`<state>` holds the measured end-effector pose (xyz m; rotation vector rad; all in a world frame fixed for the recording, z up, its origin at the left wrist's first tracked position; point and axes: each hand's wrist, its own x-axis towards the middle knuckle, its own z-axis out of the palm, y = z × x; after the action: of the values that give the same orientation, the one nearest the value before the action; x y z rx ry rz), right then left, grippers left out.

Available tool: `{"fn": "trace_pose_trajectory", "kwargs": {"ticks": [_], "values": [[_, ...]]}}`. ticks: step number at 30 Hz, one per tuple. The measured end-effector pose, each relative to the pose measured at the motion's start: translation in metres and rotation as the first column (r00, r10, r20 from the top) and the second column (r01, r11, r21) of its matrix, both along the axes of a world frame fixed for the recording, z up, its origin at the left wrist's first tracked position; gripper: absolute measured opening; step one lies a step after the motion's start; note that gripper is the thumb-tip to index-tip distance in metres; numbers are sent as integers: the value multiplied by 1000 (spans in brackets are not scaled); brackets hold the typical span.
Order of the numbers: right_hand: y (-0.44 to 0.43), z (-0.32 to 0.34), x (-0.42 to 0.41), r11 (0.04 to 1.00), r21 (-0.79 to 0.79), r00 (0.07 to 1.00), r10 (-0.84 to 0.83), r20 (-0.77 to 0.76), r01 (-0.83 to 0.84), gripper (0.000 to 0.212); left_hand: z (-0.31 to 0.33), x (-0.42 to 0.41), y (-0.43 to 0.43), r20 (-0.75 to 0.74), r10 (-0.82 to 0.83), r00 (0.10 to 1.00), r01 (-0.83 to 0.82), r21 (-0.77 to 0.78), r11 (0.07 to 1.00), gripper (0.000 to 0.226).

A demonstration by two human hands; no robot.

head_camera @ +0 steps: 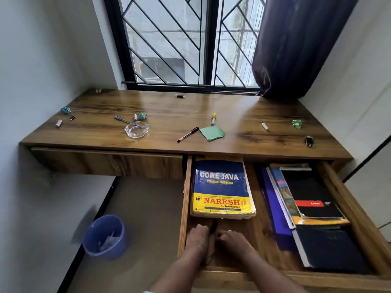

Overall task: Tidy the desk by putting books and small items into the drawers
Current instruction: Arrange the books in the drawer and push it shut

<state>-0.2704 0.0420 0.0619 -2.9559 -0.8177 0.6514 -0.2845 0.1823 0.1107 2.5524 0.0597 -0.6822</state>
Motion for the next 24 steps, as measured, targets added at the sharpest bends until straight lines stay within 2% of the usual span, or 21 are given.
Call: {"fn": "trace_pose_trajectory", "kwargs": {"ticks": [5,8,12,14,16,19,21,24], "values": [[1,1,5,998,22,999,52,13,-53,36,2,1,1,2,33,999,-33,-32,999,27],[-8,11,14,990,17,988,139,68,-140,44,17,1,1,3,43,999,-43,28,999,25],[-28,21,33,991,49,980,114,161,-123,51,24,11,6,22,65,998,-65,9,998,27],[-31,31,42,989,80,976,110,187,-127,52,32,17,8,106,48,993,-48,3,999,28],[-29,43,50,987,55,972,139,188,-152,43,44,23,10,191,38,981,-31,-36,999,28],[-16,60,61,979,179,976,61,211,-100,30,58,35,19,236,207,949,-191,-89,978,26],[-4,69,66,962,263,966,2,259,-72,28,61,39,31,275,257,926,-237,-106,966,25],[21,81,77,947,311,953,-18,302,-81,27,68,42,57,370,212,905,-221,-18,975,25]]}}
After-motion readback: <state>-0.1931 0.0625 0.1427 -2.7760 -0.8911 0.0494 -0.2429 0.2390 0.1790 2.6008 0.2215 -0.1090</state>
